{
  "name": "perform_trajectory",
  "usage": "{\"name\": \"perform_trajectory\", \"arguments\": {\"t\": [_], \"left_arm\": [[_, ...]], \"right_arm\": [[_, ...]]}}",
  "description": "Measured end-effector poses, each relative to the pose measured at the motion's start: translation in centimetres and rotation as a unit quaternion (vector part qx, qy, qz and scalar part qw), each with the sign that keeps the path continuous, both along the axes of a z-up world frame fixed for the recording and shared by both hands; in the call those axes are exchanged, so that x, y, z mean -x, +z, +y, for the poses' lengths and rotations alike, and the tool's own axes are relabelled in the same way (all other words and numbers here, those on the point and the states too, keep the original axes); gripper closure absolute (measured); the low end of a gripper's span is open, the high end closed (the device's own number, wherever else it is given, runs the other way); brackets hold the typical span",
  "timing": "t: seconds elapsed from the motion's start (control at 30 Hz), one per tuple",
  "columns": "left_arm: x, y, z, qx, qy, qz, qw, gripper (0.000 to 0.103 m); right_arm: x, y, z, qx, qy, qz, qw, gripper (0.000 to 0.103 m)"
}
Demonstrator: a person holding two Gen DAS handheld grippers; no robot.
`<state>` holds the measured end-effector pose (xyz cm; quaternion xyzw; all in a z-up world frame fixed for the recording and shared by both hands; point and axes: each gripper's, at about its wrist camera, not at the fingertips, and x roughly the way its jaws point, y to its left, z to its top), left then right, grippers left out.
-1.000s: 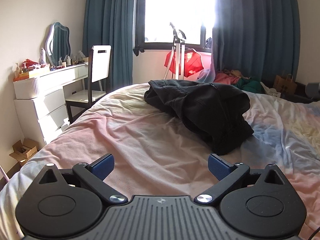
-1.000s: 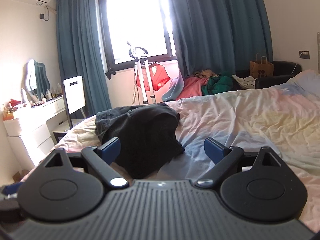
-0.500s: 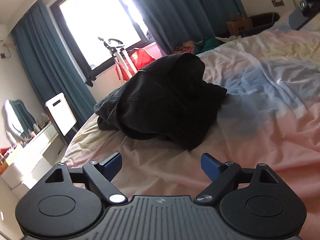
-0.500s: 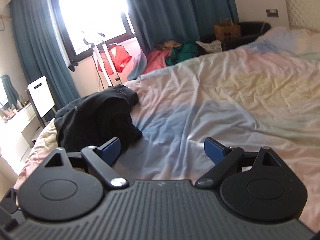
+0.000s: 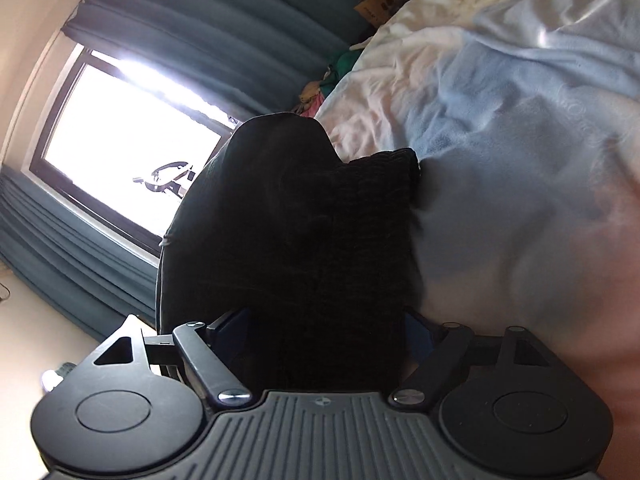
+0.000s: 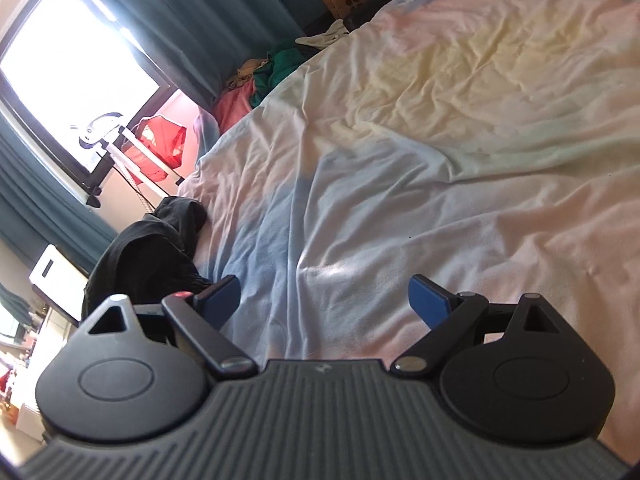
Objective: Fold clothes
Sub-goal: 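Lower the left tool onto the black sweatpants and close it on the fabric, then close the right tool on the ribbed cuff while the left tool holds the sweatpants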
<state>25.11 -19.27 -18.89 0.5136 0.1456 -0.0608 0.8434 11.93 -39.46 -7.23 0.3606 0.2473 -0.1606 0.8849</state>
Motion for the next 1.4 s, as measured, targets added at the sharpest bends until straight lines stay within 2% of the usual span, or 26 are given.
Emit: {"name": "perform_trajectory", "arguments": {"t": [0.03,0.07,0.1,0.17,0.27,0.4,0.57,0.73,0.8,0.87,0.93,1.03,1.1,1.2,1.27,1.3,1.33,1.4], "left_arm": [[-0.5,0.1,-0.1,-0.002,0.000,-0.004,1.0000,0.022],[-0.9,0.4,-0.3,-0.004,0.002,-0.011,0.9999,0.032],[-1.3,0.7,-0.4,-0.003,0.005,-0.019,0.9998,0.038],[-1.4,2.0,-0.1,0.024,0.009,-0.037,0.9990,0.048],[-0.6,5.4,0.6,0.081,-0.002,-0.048,0.9956,0.054],[2.0,10.6,1.8,0.164,-0.030,-0.063,0.9840,0.063],[6.4,16.8,4.9,0.263,-0.040,-0.065,0.9619,0.071],[11.2,21.2,10.0,0.345,-0.040,-0.069,0.9350,0.071],[12.6,22.0,12.8,0.378,-0.028,-0.078,0.9219,0.071],[13.9,22.6,15.6,0.411,-0.015,-0.086,0.9077,0.071],[13.9,22.3,18.2,0.441,0.001,-0.085,0.8935,0.070],[13.8,21.8,22.0,0.485,0.025,-0.083,0.8699,0.070],[13.8,21.5,24.5,0.514,0.041,-0.082,0.8527,0.069],[13.7,21.0,28.2,0.554,0.065,-0.081,0.8258,0.068],[13.4,20.7,29.7,0.567,0.075,-0.083,0.8164,0.068],[13.2,20.5,30.3,0.571,0.082,-0.083,0.8123,0.068],[13.0,20.2,30.9,0.576,0.088,-0.083,0.8082,0.067],[12.8,19.9,32.2,0.589,0.100,-0.081,0.7977,0.067]], "right_arm": [[0.1,0.1,0.3,0.020,-0.002,0.000,1.000,0.011],[0.0,0.1,0.5,0.035,-0.005,0.001,0.999,0.011],[0.0,0.2,0.5,0.041,-0.008,0.000,0.999,0.011],[0.1,0.3,0.5,0.044,-0.012,-0.003,0.999,0.011],[0.3,0.4,0.7,0.056,-0.017,-0.003,0.998,0.011],[0.5,0.5,1.4,0.069,-0.012,-0.010,0.997,0.011],[0.4,1.3,4.2,0.098,0.045,-0.044,0.993,0.011],[0.9,1.6,8.2,0.123,0.122,-0.073,0.982,0.011],[0.8,1.4,9.6,0.100,0.169,-0.080,0.977,0.011],[0.5,1.1,11.2,0.059,0.233,-0.082,0.967,0.011],[0.6,1.1,13.3,0.044,0.286,-0.084,0.954,0.011],[0.8,1.4,16.9,0.085,0.338,-0.094,0.932,0.011],[0.6,1.5,18.8,0.094,0.354,-0.095,0.926,0.011],[-0.2,1.2,21.5,0.075,0.365,-0.083,0.924,0.011],[-0.9,0.6,23.6,0.072,0.367,-0.071,0.925,0.011],[-1.3,0.2,24.5,0.070,0.367,-0.065,0.925,0.016],[-1.6,-0.3,25.1,0.068,0.366,-0.056,0.926,0.028],[-2.6,-1.5,26.2,0.060,0.356,-0.028,0.932,0.030]]}}
